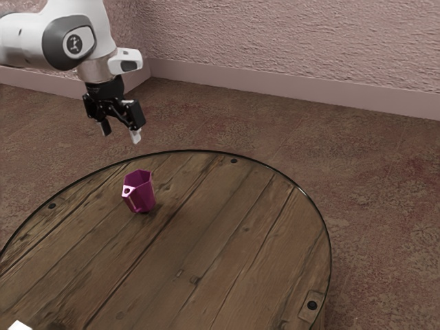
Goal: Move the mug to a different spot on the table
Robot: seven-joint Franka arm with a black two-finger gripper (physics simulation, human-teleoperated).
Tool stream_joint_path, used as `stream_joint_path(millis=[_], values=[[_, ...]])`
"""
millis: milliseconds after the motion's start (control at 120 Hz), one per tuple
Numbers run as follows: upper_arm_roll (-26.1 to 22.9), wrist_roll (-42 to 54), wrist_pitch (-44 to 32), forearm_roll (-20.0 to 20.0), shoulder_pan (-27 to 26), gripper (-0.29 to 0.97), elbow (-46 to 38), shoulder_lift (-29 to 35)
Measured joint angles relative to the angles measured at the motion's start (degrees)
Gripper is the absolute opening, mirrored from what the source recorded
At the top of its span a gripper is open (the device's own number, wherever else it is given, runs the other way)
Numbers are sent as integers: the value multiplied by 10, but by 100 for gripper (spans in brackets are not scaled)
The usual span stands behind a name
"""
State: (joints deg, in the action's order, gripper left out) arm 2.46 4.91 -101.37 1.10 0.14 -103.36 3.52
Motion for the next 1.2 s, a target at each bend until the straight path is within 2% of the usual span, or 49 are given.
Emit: stream_joint_path(millis=[75,208,392,550,717,825,1200], values=[[0,6,-13,0,-4,68,-24,12],[14,14,-96,5,-4,68,-181,52],[20,22,-224,16,5,68,-257,-13],[20,28,-383,28,34,68,-322,-61],[20,51,-528,29,91,63,-330,-100],[17,64,-590,36,95,55,-330,-113],[-5,92,-667,73,87,39,-335,-131]])
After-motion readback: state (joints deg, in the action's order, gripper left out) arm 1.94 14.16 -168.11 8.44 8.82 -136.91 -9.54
